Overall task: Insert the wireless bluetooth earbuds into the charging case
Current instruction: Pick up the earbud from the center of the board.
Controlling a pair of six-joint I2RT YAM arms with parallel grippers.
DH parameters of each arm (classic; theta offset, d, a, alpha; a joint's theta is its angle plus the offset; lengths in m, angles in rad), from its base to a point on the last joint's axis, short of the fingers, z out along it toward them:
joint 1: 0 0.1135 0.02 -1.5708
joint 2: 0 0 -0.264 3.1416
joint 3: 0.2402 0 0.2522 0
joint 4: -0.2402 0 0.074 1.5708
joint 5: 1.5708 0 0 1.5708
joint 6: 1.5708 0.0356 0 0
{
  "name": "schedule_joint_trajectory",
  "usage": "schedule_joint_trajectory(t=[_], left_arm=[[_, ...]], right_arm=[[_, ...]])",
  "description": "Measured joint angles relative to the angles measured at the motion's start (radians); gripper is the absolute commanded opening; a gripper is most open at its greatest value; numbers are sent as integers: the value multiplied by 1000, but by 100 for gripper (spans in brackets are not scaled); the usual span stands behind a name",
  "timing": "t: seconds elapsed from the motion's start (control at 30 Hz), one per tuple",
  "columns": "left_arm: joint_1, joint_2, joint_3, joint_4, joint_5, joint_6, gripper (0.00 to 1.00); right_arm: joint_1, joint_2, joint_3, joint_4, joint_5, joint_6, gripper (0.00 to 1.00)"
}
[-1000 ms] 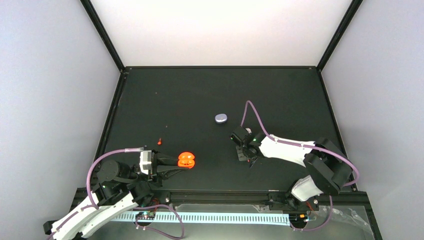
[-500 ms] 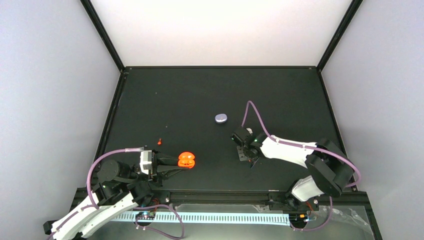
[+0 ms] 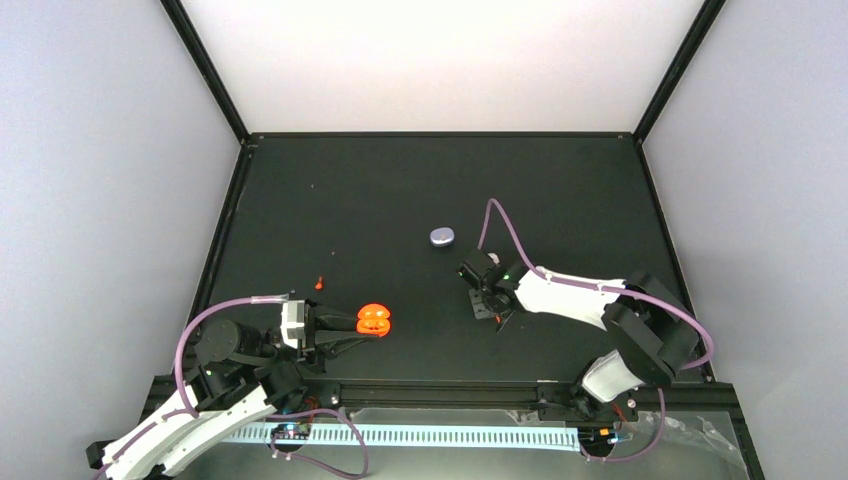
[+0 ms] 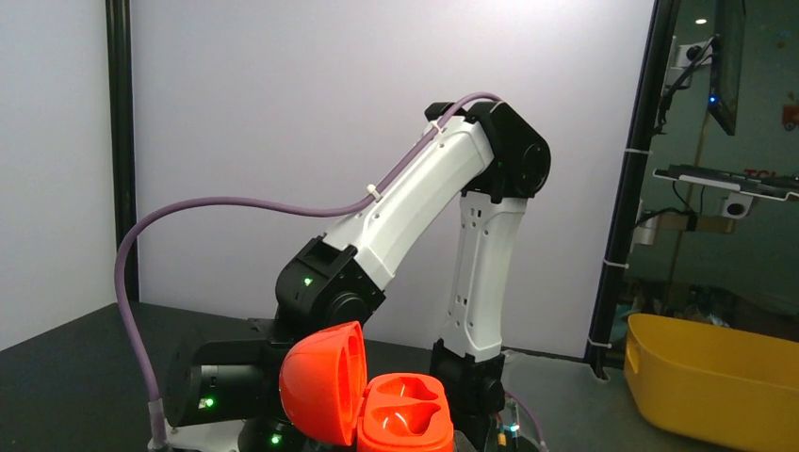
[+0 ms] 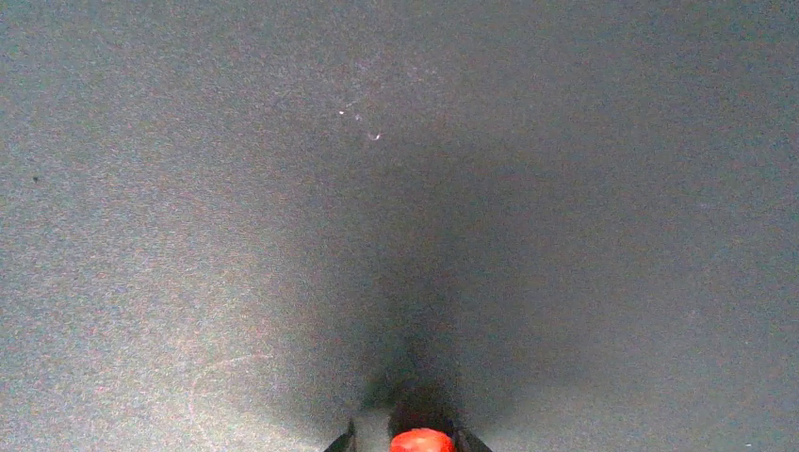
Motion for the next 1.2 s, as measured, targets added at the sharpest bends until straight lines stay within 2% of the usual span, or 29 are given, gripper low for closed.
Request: schedule_joint_trajectory(t=[0.63,0.93,1.07,1.2], left_arm=[[0,5,0,0,0,0,2],[0,8,0,0,0,1,2],[0,8,0,0,-2,1,2],[0,8,0,4,-12,9,2]], right_arm=[[0,-15,-17,23,-21,-5,9],[0,-41,-30,22,-19,3,5],[0,-100,-30,18,-18,11,5],[0,-233,-22,15,-17,14,2]])
